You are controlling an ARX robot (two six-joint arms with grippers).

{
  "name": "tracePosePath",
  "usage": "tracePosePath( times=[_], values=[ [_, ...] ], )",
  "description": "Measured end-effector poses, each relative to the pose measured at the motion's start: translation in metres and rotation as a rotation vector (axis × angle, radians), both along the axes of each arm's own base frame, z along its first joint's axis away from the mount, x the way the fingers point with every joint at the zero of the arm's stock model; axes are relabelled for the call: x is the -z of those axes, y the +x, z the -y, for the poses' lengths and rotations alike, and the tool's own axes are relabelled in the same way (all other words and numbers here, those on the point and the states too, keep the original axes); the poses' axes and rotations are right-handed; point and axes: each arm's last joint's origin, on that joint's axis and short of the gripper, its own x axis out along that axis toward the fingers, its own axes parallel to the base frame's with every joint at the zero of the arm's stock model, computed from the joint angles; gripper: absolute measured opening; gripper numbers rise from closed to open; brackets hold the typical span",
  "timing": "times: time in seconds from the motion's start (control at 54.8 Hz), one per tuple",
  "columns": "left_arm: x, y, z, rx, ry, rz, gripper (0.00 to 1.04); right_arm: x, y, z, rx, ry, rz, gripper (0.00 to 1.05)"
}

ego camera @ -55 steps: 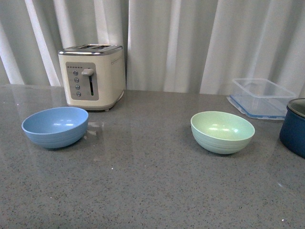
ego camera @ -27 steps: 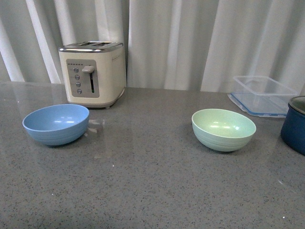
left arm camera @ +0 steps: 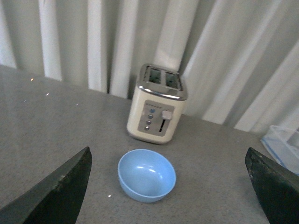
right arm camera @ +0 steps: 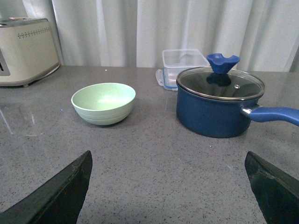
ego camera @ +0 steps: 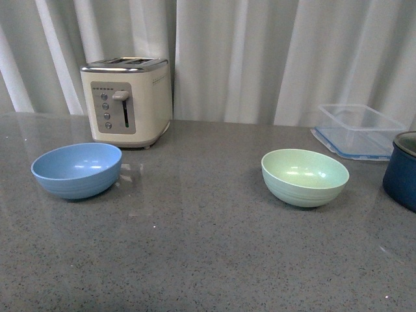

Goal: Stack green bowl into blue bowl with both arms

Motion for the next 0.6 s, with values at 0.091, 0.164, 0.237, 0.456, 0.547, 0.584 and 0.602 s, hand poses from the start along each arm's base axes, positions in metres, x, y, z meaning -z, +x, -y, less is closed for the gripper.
tracePosePath(
  times=[0.091, 0.164, 0.237, 0.456, 0.547, 0.584, 0.602],
  values=[
    [-0.006, 0.02, -0.009, -0.033, -0.045, -0.09, 0.98, 0.0, 0.0, 0.0, 0.0, 0.0, 0.0, 0.95],
    [-0.009, 0.033, -0.016, -0.044, -0.08, -0.128, 0.98, 0.0, 0.0, 0.0, 0.0, 0.0, 0.0, 0.95],
    [-0.007, 0.064, -0.032, -0.089, -0.133, -0.234, 0.98, 0.0, 0.0, 0.0, 0.0, 0.0, 0.0, 0.95],
    [0.017, 0.12, -0.054, -0.132, -0.197, -0.417, 0.98, 0.0, 0.0, 0.0, 0.0, 0.0, 0.0, 0.95],
    [0.024, 0.141, -0.06, -0.148, -0.203, -0.459, 0.98, 0.0, 0.0, 0.0, 0.0, 0.0, 0.0, 0.95],
    [0.029, 0.15, -0.061, -0.147, -0.206, -0.485, 0.98, 0.0, 0.0, 0.0, 0.0, 0.0, 0.0, 0.95],
    [0.034, 0.156, -0.061, -0.145, -0.209, -0.505, 0.98, 0.0, 0.0, 0.0, 0.0, 0.0, 0.0, 0.95]
  ],
)
